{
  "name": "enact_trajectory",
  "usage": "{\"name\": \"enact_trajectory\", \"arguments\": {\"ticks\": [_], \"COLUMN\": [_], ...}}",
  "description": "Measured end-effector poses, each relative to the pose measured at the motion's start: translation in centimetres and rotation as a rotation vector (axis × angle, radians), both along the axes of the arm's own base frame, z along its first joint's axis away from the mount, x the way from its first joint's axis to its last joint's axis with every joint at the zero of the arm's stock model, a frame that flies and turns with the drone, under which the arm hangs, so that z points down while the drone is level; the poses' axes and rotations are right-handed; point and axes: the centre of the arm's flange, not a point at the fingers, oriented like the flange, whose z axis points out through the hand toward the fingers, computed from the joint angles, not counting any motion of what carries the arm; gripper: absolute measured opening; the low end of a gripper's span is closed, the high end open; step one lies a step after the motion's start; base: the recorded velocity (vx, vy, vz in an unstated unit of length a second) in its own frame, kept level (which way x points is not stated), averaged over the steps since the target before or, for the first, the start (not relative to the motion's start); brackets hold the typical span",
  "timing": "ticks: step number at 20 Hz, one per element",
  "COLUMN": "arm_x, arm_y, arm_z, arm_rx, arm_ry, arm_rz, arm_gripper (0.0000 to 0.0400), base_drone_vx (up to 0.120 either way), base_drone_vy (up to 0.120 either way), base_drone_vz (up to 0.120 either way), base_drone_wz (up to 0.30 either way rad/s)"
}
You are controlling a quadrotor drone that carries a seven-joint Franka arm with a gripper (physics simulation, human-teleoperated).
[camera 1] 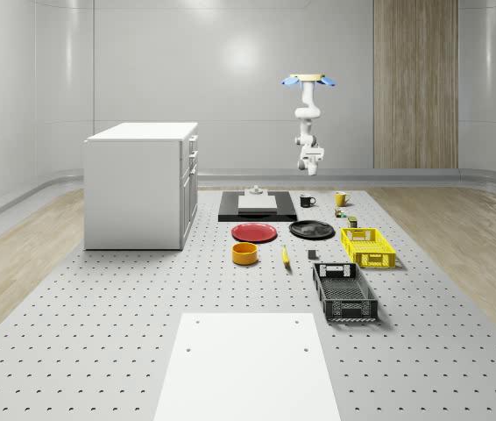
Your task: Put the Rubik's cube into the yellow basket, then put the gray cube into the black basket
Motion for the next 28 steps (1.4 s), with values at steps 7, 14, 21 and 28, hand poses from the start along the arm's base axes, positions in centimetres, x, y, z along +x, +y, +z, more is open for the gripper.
{"name": "enact_trajectory", "arguments": {"ticks": [7, 14, 21, 28], "arm_x": [-0.05, -0.10, -0.16, -0.21], "arm_y": [0.02, 0.08, 0.27, 0.91], "arm_z": [0.01, 0.01, 0.01, -0.03], "arm_rx": [-0.002, -0.008, -0.028, -0.092], "arm_ry": [-0.005, -0.011, -0.016, -0.021], "arm_rz": [0.000, 0.000, -0.001, -0.002], "arm_gripper": [0.0400, 0.0400, 0.0400, 0.0400], "base_drone_vx": [0.120, 0.034, 0.120, 0.120], "base_drone_vy": [0.120, 0.120, 0.074, 0.000], "base_drone_vz": [0.000, 0.000, 0.000, 0.000], "base_drone_wz": [0.000, 0.000, 0.000, 0.000]}}
